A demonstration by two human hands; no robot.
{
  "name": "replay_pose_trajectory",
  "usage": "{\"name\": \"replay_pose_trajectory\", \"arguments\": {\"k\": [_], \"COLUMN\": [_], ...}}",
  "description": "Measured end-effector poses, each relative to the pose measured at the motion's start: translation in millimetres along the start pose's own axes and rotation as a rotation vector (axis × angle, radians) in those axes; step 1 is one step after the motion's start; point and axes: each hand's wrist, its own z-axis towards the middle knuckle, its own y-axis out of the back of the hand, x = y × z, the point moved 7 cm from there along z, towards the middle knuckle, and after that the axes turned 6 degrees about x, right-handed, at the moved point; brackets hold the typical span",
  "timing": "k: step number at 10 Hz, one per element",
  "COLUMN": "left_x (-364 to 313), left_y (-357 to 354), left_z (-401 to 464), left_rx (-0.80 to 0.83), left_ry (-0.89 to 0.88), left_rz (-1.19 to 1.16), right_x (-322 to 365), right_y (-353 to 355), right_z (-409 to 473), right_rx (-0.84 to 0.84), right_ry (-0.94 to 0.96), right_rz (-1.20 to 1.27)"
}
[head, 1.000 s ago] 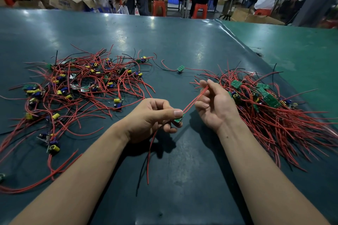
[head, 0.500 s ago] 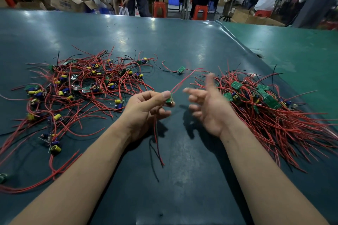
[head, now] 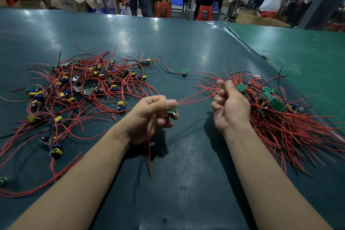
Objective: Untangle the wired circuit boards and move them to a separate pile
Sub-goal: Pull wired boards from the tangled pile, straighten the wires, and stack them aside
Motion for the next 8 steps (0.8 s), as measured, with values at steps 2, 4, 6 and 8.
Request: {"name": "replay_pose_trajectory", "arguments": {"k": [2,4,6,8], "left_x": [-8,-3,-22,-21], "left_y": [25,18,54,47], "left_z": [6,6,0,0], "left_rx": [-0.223,-0.172,-0.588,-0.552], "left_ry": [-0.163,-0.16,-0.359,-0.363], "left_rz": [-0.021,0.19,0.054,0.184], "right_x": [-36,-48,19,-17], "right_y": [-36,-44,-31,3], "right_z": [-30,-47,-28,-16], "right_rx": [0.483,0.698,0.159,-0.113], "right_ry": [-0.217,-0.321,0.37,-0.168], "right_rz": [-0.672,-0.663,-0.366,0.118]}}
